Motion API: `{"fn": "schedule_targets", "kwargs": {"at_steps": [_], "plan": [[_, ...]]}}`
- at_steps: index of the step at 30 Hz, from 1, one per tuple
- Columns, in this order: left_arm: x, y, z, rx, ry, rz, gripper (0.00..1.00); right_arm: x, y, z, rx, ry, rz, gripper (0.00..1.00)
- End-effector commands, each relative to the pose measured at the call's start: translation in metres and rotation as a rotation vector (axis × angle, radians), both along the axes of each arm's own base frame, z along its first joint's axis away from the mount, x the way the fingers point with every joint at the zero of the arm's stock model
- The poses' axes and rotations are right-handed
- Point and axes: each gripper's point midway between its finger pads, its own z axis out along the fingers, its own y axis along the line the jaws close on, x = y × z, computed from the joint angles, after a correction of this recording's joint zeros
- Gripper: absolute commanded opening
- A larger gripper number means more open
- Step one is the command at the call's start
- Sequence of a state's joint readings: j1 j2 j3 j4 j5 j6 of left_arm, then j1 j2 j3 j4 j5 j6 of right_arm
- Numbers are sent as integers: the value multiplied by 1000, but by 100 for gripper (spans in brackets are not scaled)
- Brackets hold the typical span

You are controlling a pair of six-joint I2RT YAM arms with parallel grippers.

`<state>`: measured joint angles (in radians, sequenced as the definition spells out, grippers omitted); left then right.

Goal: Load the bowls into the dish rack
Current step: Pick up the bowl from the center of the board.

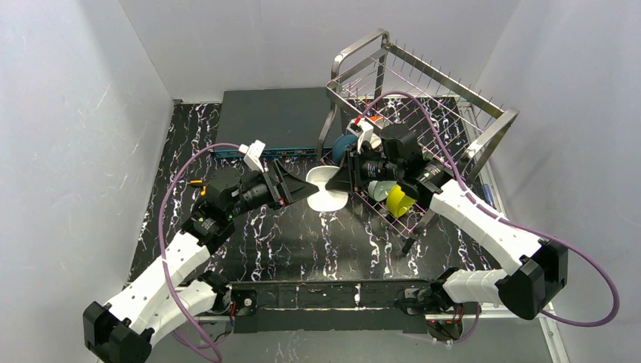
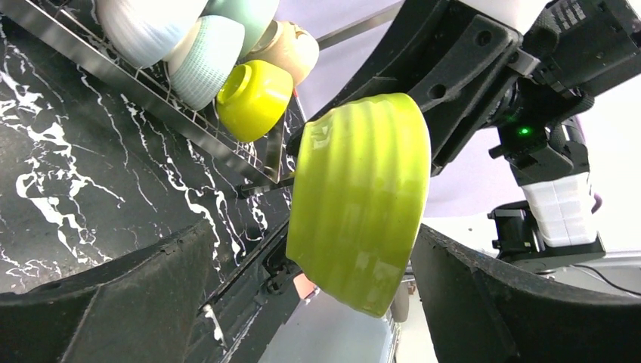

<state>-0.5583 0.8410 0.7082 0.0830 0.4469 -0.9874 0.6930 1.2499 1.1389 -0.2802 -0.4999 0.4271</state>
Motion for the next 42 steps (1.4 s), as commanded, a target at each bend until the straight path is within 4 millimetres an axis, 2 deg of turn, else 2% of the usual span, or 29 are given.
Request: {"fn": "schedule_targets", "kwargs": {"at_steps": [1,9,18,27,30,32,36,39,40,42], "plan": [[-13,-2,17,-62,-89,-73,98,3,4,44,102,-111,18,1],[-21,4,32,-77,-198,-73,95,-7,11,51,158,-108,89,1],[-40,-10,60,-119,-241,-253,79,-10,12,53,172,-106,110,1],[-46,-22,57,-141,-187,-335,67,-13,16,57,202,-91,128,1],[-47,-25,58,-148,-189,-343,59,-13,16,54,200,-84,130,1],[-48,-26,59,-153,-193,-346,50,-14,17,53,197,-80,134,1],[-48,-27,58,-156,-185,-352,28,-12,17,53,190,-76,131,1],[-49,-28,58,-156,-182,-354,4,-12,16,53,190,-80,126,1],[-49,-27,57,-156,-183,-349,0,-12,16,52,188,-80,123,1],[-48,-25,56,-156,-184,-333,0,-11,16,53,189,-83,121,1]]}}
